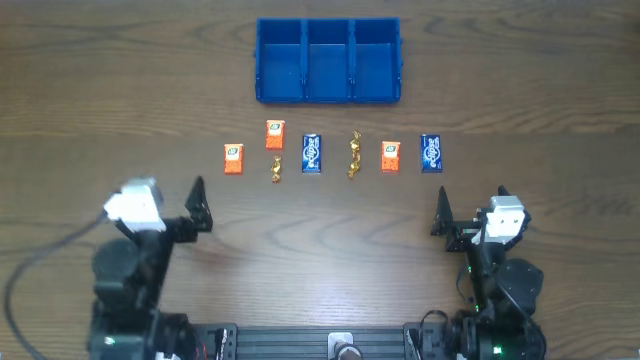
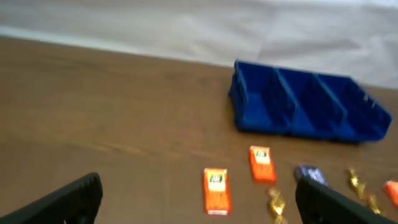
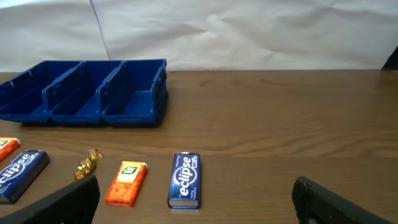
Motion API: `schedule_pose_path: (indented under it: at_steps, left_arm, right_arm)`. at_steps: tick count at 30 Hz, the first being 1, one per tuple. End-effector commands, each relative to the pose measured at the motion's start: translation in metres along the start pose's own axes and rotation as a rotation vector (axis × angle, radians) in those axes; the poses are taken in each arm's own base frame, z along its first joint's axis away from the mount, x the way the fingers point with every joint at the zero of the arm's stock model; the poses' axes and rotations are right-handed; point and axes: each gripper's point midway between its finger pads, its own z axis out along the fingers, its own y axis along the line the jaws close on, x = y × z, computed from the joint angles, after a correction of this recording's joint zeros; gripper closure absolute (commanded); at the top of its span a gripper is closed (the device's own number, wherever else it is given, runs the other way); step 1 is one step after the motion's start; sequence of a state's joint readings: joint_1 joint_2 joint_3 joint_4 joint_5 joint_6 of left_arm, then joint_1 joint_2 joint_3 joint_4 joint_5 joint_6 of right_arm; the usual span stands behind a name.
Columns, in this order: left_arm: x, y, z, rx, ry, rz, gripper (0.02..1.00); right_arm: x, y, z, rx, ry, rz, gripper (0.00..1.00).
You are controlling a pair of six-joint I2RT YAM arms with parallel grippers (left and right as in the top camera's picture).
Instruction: Sort Candies Into Trays
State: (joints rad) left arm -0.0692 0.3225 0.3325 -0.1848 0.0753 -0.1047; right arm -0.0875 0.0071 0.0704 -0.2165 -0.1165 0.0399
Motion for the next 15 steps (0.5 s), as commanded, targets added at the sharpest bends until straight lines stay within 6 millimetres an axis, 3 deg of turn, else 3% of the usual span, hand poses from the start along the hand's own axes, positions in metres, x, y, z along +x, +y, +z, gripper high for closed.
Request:
schedule_pose_path:
  at_steps: [1,4,6,9,11,15]
  left_arm:
    - [-0.071,-0.024,0.015,0.018,0.124,-0.002,0.020]
    - [-0.081,-0.035,0.042,0.014,0.285,0.008,0.020]
    - [-0.070,-0.036,0.064,-0.005,0.417,0.008,0.020]
    - [-0.033,-0.035,0.091,-0.032,0.615,0.019,0.023]
    - [0.005,-0.033,0.107,-0.050,0.749,0.024,0.023]
    - [0.063,-0.029,0.127,-0.092,0.924,0.005,0.023]
  right_arm:
    - [0.001,0.000,0.000,0.001,0.000,-0.011,0.003]
    - [0.001,0.000,0.000,0.001,0.000,-0.011,0.003]
    - [0.001,0.000,0.000,0.001,0.000,-0.011,0.003]
    - [0.001,0.000,0.000,0.001,0.000,-0.011,0.003]
    - [0.001,0.000,0.000,0.001,0.000,-0.011,0.003]
    - [0.001,0.000,0.000,0.001,0.000,-0.011,0.003]
